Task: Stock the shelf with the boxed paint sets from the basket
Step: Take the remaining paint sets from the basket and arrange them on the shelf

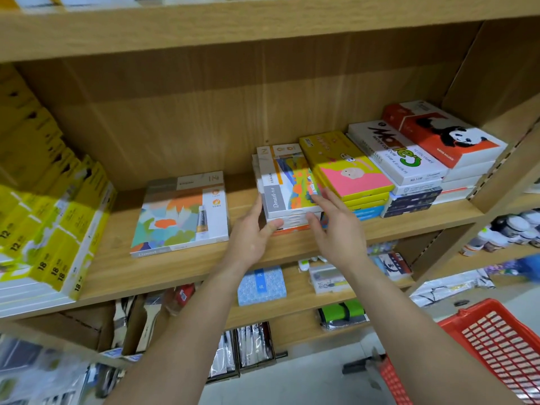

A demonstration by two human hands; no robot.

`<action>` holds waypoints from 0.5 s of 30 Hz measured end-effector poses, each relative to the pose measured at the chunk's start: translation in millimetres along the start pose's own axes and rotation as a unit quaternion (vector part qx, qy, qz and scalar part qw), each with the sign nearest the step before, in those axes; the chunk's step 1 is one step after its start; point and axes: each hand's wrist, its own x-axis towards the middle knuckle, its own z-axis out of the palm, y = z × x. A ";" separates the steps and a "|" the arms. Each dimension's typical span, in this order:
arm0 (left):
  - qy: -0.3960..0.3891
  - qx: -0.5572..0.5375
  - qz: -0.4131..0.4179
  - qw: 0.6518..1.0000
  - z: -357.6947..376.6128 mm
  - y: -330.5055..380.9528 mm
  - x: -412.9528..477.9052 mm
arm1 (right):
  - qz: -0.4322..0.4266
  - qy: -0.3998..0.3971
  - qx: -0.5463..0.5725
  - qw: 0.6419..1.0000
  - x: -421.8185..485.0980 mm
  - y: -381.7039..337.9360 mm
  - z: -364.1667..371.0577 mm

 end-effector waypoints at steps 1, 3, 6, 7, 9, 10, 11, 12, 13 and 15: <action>-0.002 -0.004 -0.002 1.000 -0.8 -1.0 0.5 | 0.015 -0.008 0.007 1.000 2.2 -3.7 2.0; -0.004 -0.012 0.000 1.000 -1.1 -4.6 1.9 | 0.027 -0.018 0.029 0.999 5.9 -5.1 5.8; -0.005 -0.018 0.008 1.000 0.0 -10.6 3.2 | 0.019 -0.001 0.063 0.998 6.7 -0.1 5.1; -0.003 -0.020 0.010 1.000 0.6 -11.8 3.2 | 0.013 0.002 0.075 0.997 5.1 1.5 4.6; 0.000 -0.022 0.017 1.000 1.4 -13.9 3.5 | 0.003 0.011 0.089 0.996 3.0 2.7 3.4; 0.001 -0.023 0.020 1.000 2.2 -15.6 4.3 | 0.003 0.013 0.095 0.995 3.7 2.9 3.1; 0.000 -0.017 0.023 1.000 2.9 -16.8 5.3 | 0.007 0.015 0.099 0.995 5.3 3.1 3.1; 0.000 -0.009 0.026 1.000 3.4 -18.0 5.7 | 0.009 0.015 0.102 0.995 7.1 3.6 3.7; 0.001 0.000 0.028 1.000 4.1 -18.2 6.2 | 0.011 0.015 0.102 0.995 9.1 4.6 5.1; 0.005 0.015 0.035 0.999 5.8 -18.7 7.6 | 0.013 0.013 0.097 0.995 12.3 6.3 9.1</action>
